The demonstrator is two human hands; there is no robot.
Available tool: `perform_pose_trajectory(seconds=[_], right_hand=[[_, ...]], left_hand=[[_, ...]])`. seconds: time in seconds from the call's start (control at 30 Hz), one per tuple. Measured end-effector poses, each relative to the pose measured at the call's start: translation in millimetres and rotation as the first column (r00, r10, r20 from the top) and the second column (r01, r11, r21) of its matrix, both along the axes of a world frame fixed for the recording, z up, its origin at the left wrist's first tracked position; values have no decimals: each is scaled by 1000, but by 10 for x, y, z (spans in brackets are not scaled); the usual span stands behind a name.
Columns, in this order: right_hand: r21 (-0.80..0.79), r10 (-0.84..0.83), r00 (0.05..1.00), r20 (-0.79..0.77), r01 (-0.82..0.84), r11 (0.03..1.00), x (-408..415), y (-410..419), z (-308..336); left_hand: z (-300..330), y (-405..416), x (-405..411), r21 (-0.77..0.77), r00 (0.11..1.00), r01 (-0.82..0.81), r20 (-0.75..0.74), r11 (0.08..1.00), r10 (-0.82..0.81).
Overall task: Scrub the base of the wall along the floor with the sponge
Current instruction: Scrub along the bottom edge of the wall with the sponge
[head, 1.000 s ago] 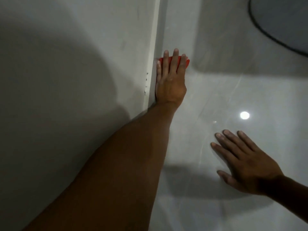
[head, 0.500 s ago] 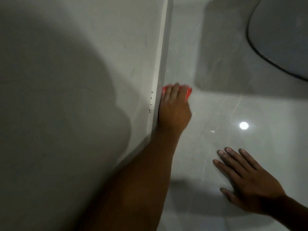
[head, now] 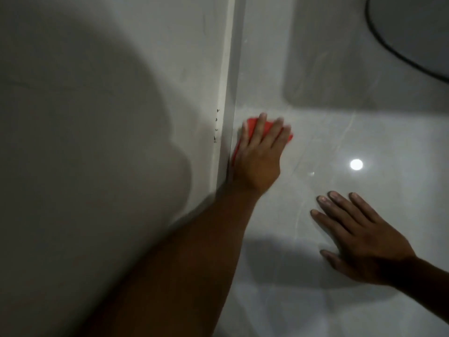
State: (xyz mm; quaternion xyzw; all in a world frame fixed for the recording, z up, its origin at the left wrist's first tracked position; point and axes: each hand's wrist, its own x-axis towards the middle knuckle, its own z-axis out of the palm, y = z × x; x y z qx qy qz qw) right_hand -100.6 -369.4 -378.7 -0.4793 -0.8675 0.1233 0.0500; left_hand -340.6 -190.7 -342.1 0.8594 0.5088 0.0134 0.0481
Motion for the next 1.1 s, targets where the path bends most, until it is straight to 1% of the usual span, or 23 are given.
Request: perform_pose_trajectory(seconds=[0.07,0.13,0.2,0.3,0.4,0.5,0.6,0.67,0.77,0.83,0.9,0.97,1.03,1.1], right_hand=[[-4,-3,1000,4,3,1000,11,11,12],[12,-15,1000,-2,15,1000,7,8,11],[27,-17,1000,-13,18,999,-7,10,22],[33,-3,1000,-7,3,999,-3,7,27],[22,0,1000,0,0,1000,-9,6,47],[18,-8,1000,-4,8,1000,-22,35,62],[12,1,1000,2,-1,1000,-4,57,85],[22,6,1000,-7,-6,1000,-16,47,83],[25,5,1000,-20,-4,1000,-5,39,105],[19,4,1000,-21,-4,1000,-25,33,134],[-16,10,1000,5,-10,1000,-30,33,153],[-90,16,999,33,-13,996,-40,0,198],[-196,-5,997,72,19,980,-63,-3,348],[-324,-29,989,145,76,943,-149,-20,589]], left_hand=[[32,545,130,68,998,29,-66,997,-25],[58,1056,199,47,989,3,-145,999,4],[61,1396,221,18,984,-50,-172,999,53],[89,1534,256,-72,984,-141,-119,987,132],[148,1381,203,-128,986,-151,-96,980,140],[183,824,65,-113,985,-160,-86,981,151],[169,-94,-127,-94,986,-163,-2,982,164],[141,-768,-299,-109,984,-164,51,980,170],[118,-1853,-566,-110,987,-153,39,982,158],[140,-2378,-713,-135,989,-136,32,981,141],[153,-2607,-773,-163,989,-136,34,977,144],[218,-2668,-751,-166,982,-169,60,972,181],[329,-2616,-678,-202,972,-203,78,958,222],[504,-2552,-597,-291,959,-257,39,922,280]])
